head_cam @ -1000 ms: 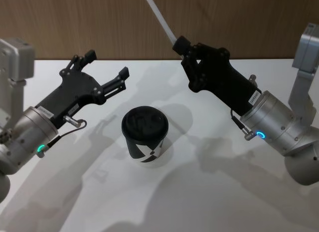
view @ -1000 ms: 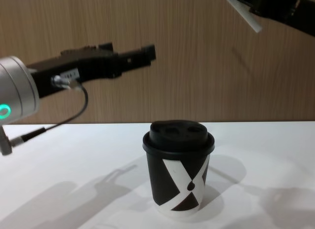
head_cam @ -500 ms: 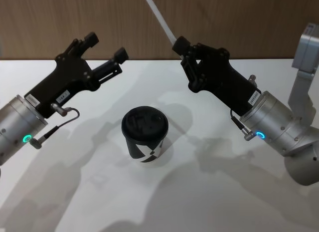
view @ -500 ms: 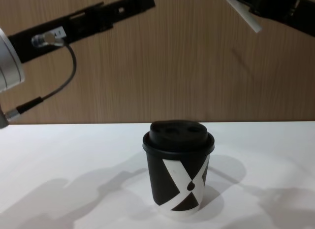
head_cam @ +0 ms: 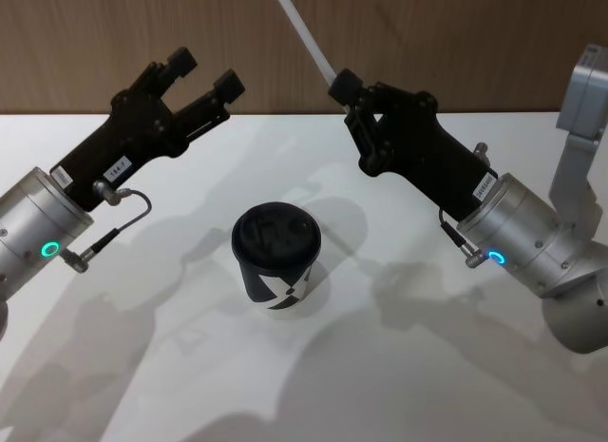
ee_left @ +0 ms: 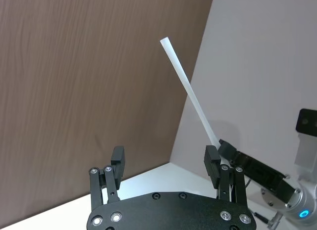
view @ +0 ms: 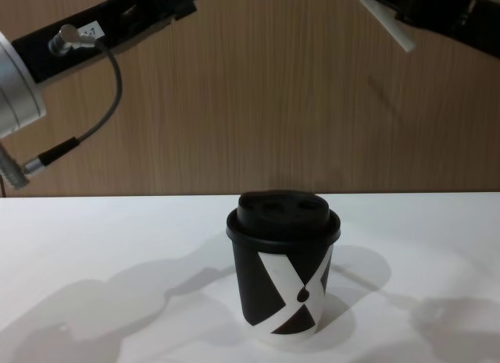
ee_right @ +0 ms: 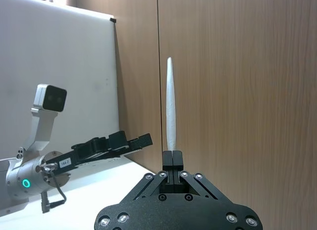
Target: Pick up the straw with one hand, pass it to the other hand, and insert it into the cup.
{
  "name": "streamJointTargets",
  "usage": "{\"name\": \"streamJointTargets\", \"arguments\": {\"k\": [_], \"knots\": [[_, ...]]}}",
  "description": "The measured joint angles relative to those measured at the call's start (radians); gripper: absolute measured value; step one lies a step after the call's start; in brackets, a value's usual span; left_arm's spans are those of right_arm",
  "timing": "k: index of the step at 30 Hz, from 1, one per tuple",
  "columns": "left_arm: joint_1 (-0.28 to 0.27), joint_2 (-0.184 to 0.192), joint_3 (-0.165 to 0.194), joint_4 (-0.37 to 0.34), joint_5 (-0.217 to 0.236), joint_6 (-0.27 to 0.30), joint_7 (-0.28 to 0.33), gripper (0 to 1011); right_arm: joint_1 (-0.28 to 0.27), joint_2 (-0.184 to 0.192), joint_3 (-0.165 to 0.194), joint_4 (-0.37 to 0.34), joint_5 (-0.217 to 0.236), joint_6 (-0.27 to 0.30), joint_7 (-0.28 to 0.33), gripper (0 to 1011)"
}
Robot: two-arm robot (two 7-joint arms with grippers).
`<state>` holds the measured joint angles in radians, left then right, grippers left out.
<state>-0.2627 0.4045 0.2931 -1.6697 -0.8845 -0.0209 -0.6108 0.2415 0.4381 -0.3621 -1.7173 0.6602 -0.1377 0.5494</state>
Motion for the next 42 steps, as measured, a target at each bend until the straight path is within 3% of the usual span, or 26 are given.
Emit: {"name": "streamJointTargets", "arguments": {"k": [14, 42], "knots": [[-0.064, -0.030, 0.024, 0.082, -0.075, 0.014, -0.069, 1003, 0.000, 0.000, 0.000, 0.000, 0.000, 0.000, 0.000, 1], [-0.165, -0.054, 0.089, 0.156, -0.097, -0.002, -0.153, 1003, 0.000, 0.000, 0.000, 0.000, 0.000, 0.000, 0.000, 1]]}}
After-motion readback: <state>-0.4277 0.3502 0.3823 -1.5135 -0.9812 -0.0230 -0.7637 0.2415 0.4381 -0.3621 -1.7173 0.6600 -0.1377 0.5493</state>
